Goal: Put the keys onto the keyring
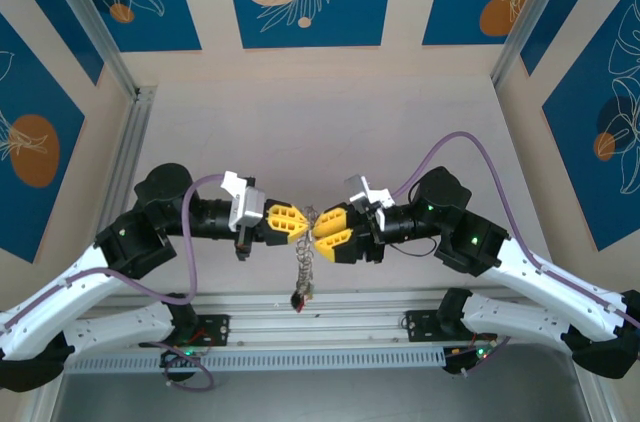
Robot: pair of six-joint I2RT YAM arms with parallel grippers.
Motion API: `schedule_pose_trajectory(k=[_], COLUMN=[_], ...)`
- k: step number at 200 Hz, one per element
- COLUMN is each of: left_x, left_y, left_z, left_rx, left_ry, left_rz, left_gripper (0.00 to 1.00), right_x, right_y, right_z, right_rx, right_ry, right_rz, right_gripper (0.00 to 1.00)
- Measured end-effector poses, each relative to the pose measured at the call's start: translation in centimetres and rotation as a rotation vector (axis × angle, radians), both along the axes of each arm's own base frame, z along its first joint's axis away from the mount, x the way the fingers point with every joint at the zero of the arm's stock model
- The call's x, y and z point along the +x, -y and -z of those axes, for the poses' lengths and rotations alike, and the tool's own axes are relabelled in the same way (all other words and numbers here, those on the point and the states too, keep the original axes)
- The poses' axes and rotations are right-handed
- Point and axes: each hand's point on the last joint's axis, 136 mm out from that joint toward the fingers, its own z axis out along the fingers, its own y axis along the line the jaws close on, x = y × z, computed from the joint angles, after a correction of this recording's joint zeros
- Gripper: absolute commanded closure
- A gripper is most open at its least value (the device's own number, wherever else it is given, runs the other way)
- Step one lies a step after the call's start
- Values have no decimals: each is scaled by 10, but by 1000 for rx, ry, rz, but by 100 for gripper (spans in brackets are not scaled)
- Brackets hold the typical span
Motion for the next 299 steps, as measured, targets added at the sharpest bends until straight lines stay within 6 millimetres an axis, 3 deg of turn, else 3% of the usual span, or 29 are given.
schedule_pose_trajectory(k=[36,50,110,128,152,190,230,283,299], left_x=[0,0,2,2,2,2,1,1,1], left_y=[1,1,5,5,5,5,6,5,6], left_z=[1,0,4,4,4,4,5,4,5], left_rx=[3,1,12,13,13,14,15,15,16], left_ry=[-2,-2,-9,-10,-10,-10,-11,-11,-12], left_rz=[1,1,8,8,8,11,18,18,18], left_gripper=[100,100,100,100,100,100,100,100,100], right_x=[0,0,8,10,14,17,18,20,20], right_y=[0,1,0,1,5,6,5,3,2], right_z=[-2,-3,-1,-1,-1,4,10,15,16], right_rx=[8,10,5,5,5,-6,-19,-31,-35], right_ry=[4,4,-1,-1,-6,-15,-29,-38,-41], right_rz=[0,1,41,50,69,82,81,78,76], right_gripper=[47,45,47,57,62,60,50,50,55])
